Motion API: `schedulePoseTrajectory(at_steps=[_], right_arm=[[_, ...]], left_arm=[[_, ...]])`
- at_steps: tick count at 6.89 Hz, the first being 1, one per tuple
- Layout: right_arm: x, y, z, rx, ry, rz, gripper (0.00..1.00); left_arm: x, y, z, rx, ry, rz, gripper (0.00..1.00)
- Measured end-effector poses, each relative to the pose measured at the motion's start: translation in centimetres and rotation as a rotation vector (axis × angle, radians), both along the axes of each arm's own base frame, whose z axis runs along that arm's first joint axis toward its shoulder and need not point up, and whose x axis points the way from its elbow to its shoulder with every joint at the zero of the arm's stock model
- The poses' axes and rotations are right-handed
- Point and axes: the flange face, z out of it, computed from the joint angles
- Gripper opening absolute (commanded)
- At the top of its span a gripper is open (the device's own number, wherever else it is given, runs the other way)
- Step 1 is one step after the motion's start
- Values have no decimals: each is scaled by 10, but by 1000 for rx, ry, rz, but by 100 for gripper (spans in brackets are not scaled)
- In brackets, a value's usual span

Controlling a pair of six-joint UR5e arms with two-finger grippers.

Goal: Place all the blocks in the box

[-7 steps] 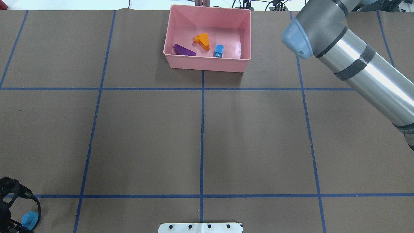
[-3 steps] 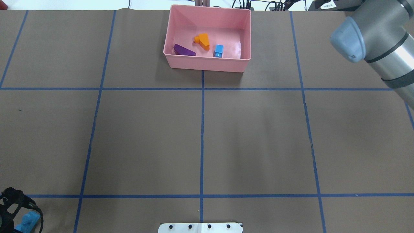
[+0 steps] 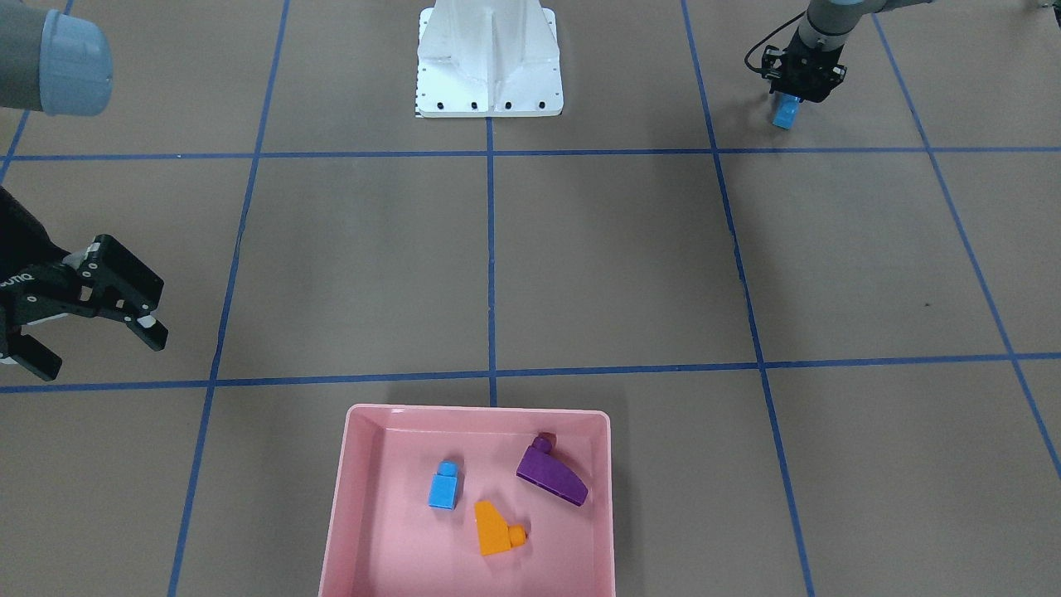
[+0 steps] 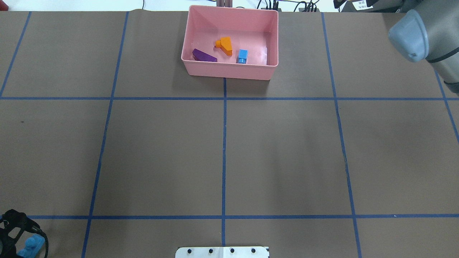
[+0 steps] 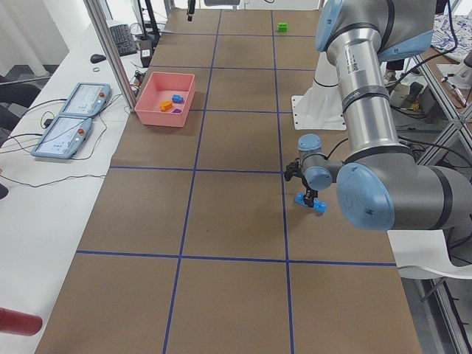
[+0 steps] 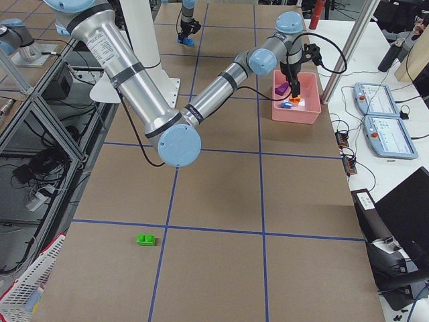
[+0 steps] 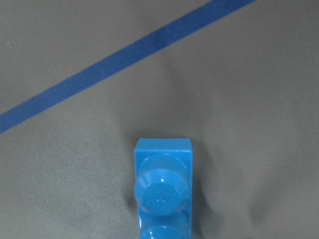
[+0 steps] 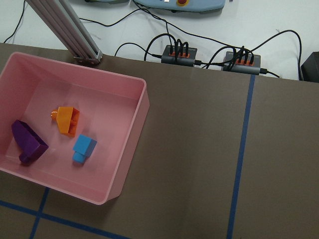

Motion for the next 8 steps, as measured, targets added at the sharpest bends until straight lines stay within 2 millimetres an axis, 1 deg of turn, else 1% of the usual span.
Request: schedulePoseTrajectory(at_steps=[1, 2, 3, 4, 5, 6, 7, 8], right_arm=[[14, -1, 9, 3, -3, -12, 99], [32, -1, 23, 11, -4, -29, 99], [54, 0, 45, 20, 2, -50, 99], [73, 4, 71, 28, 13, -70, 99], [87, 12, 98, 35, 27, -94, 99], [95, 26, 126, 29, 41, -112, 99], [102, 45, 154, 9, 53, -119, 99], [106, 68, 182, -23, 66, -124, 99]], left_arm=[[0, 0, -1, -2, 2, -2, 0], [-2, 1, -8, -9, 10, -13, 0], [-9, 1, -27, -26, 31, -37, 0], [-16, 1, -56, -52, 69, -71, 0], [-18, 1, -87, -81, 117, -107, 0], [-20, -3, -114, -102, 168, -134, 0], [-21, -14, -137, -131, 224, -156, 0], [-21, -33, -157, -165, 289, -186, 0]])
